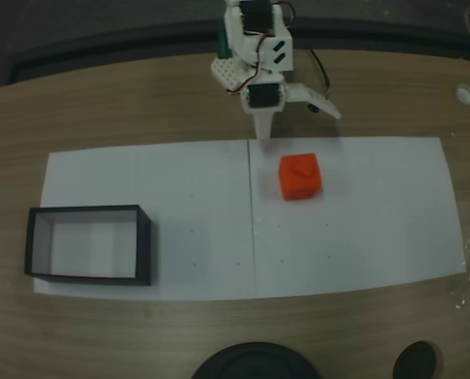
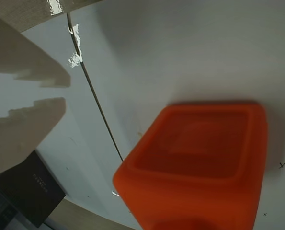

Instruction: Grab a orange square and put it in the box.

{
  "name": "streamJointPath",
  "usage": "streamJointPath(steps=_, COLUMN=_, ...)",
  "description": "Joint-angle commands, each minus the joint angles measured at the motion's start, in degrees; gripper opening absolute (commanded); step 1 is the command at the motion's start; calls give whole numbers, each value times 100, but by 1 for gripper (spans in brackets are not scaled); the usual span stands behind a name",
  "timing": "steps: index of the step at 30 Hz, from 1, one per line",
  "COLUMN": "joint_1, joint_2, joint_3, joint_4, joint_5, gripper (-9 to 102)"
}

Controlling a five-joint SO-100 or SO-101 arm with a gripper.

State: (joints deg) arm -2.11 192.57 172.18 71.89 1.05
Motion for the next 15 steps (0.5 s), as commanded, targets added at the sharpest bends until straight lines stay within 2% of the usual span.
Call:
streamJointPath(steps=1, joint_1=0, joint_2=0, joint_3=-132, joint_4=-18, joint_5=18, gripper=0)
streamJointPath(steps=6, joint_1=-18, joint_2=0, joint_3=-132, joint_4=-88, joint_5=-18, gripper=0)
streamJointPath(steps=10, joint_1=-9, joint_2=0, joint_3=-88, joint_4=-932, joint_5=-26, gripper=1)
streamJointPath(steps=15, joint_1=-9, joint_2=-105, joint_3=-958, joint_4=-1292, joint_5=-1081, gripper=19)
